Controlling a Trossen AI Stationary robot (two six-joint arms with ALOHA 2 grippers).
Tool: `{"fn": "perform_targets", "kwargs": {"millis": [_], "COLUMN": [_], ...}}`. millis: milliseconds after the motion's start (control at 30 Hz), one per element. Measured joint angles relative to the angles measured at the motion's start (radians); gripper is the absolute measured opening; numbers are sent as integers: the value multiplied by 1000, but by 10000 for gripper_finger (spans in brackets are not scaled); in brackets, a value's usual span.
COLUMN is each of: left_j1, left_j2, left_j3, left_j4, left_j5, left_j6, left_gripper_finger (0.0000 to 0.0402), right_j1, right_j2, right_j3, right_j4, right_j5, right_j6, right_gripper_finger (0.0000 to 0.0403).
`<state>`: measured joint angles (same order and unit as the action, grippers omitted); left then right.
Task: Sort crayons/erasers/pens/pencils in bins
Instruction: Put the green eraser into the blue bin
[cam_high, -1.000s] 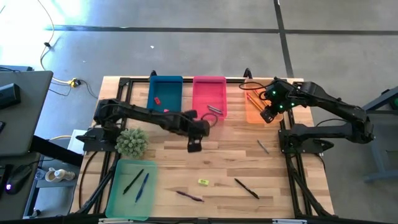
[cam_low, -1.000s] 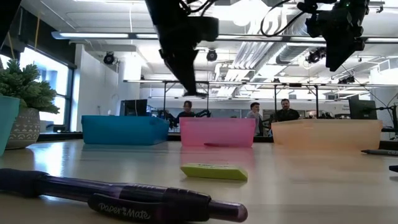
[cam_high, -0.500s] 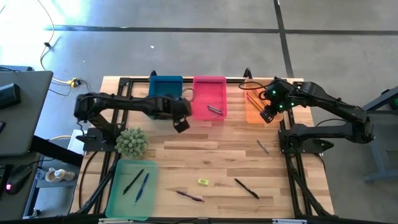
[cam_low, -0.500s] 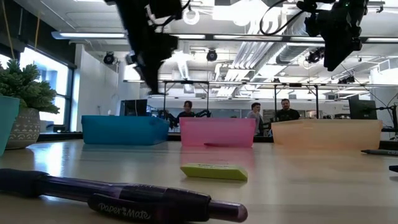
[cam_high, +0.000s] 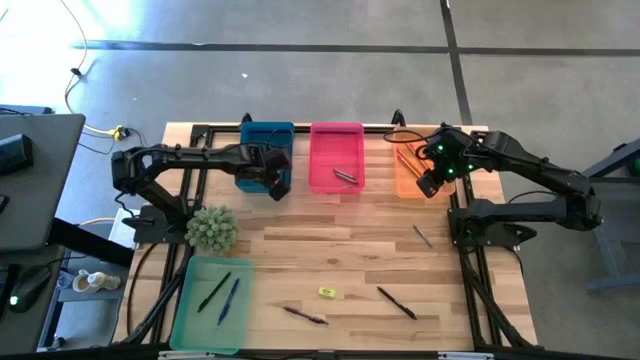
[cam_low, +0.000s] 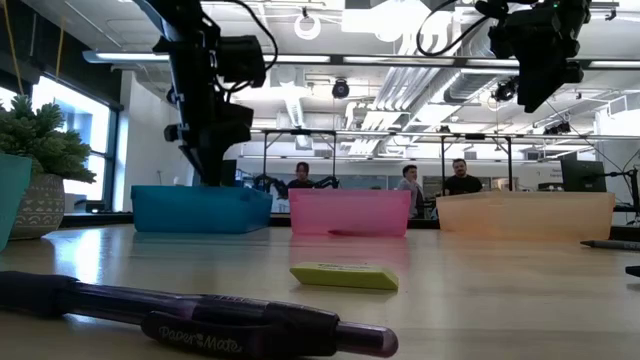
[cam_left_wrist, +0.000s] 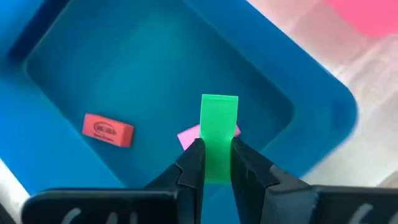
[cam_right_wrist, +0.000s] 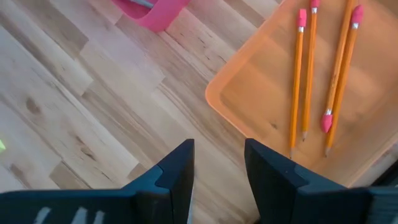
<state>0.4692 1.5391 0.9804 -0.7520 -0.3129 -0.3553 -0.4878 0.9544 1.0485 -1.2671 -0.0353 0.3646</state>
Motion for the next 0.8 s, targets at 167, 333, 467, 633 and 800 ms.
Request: {"fn": "perform_targets", "kwargs": {"millis": [167,333,467,633,800], "left_j1": [77,153,200,247,273], "left_j2": [-1,-1,-1,-1,-1], "left_j3": [-1,-1,-1,-1,-1], "left_j4": [9,10,11,11,11], "left_j5": [53,140,170,235,284], "left_j6": [65,137,181,211,262], "left_gripper_finger": [47,47,47,61,106], "right_j1": [6,56,118,198,283], "right_j2": [0,0,0,0,0], "right_j3": [0,-6,-63,-149,-208], "right_j4": [-2,-3,14,50,125], "right_j5": [-11,-11,-10,-6,16], "right_j6": [97,202,302,450,580], "right_gripper_finger": [134,134,134,134,134]}}
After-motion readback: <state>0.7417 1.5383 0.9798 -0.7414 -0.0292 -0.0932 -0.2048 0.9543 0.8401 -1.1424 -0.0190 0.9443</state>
